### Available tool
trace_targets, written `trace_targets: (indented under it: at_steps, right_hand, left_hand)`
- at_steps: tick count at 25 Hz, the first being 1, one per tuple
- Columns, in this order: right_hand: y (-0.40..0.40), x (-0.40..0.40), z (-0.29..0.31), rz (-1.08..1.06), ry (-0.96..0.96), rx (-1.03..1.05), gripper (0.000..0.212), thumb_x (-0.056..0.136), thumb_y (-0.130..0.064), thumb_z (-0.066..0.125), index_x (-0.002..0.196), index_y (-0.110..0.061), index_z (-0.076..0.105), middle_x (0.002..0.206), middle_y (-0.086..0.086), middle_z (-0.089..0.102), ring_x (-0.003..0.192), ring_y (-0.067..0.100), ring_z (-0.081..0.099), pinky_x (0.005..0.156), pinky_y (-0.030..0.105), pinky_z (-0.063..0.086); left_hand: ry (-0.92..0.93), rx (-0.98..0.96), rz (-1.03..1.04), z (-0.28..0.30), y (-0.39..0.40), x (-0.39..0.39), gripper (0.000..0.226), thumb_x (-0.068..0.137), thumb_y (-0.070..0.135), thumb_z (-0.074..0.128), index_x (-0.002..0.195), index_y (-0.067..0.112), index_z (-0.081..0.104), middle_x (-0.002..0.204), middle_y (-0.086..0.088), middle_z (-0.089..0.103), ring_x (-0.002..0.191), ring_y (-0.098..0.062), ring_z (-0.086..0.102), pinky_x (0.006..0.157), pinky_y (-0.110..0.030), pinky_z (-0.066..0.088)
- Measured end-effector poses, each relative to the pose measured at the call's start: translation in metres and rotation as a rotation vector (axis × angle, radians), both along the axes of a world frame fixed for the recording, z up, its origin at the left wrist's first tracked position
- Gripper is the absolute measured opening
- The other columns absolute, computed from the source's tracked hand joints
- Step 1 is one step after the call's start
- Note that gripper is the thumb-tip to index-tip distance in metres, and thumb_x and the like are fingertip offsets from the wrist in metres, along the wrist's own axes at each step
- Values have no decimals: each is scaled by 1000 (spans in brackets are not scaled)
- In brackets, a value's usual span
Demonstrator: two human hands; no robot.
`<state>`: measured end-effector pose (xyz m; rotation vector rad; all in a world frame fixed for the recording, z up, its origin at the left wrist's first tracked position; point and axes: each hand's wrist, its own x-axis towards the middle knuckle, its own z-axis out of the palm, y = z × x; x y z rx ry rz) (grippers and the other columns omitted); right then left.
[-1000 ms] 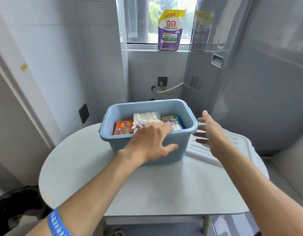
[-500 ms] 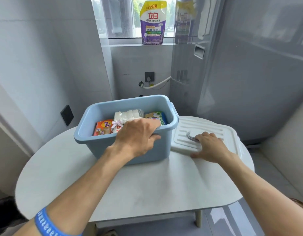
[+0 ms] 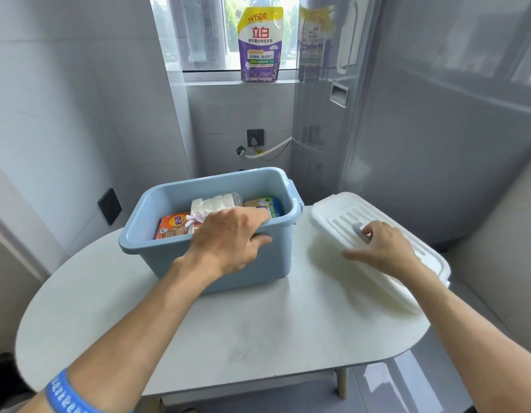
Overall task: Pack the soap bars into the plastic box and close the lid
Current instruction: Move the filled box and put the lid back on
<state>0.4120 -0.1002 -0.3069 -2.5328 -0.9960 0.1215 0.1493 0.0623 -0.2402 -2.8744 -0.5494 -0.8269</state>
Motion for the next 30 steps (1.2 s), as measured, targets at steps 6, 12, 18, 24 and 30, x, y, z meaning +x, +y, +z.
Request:
trace_targets:
  at_steps: [6,12,18,24,30]
  right_hand:
    - [7,-11,35,16,99,278,70,56,-52,79,115,-21,58,111,-2,58,104,22,54,84,42,48]
    - [30,-62,89,272,102,436,57,58,-48,80,108,-30,61,100,-12,59,88,4,55,66,23,42]
    - [72,-141,110,582,-28,347,65,57,-55,78,114,-30,62,104,-10,59,100,13,48,85,30,39]
    - [109,-179,95,753,-215,118,67,60,-59,71,118,-28,59,107,-8,55,105,18,45,91,38,34]
    - [121,-178,90,805,-208,80,67,62,-62,68,123,-32,61,109,-12,54,104,17,46,92,39,35]
  left_hand:
    - [130,-153,-43,-3,-14,-3,23,86,46,64,89,23,57,87,1,67,82,-24,63,67,-32,44]
    - [-624,-842,-63,34,17,-47,20,87,41,56,100,27,61,84,-1,72,82,-15,66,70,-23,49]
    - [-898,-966,456,16,53,-87,15,92,37,55,99,24,59,92,15,61,89,-11,59,76,-32,46]
    - [-915,-1194,424,10,67,-113,20,92,42,54,94,24,62,90,9,63,84,-10,60,70,-30,44]
    - [-785,-1173,509,0,73,-117,21,86,29,65,105,20,64,103,4,65,90,-10,60,71,-27,45]
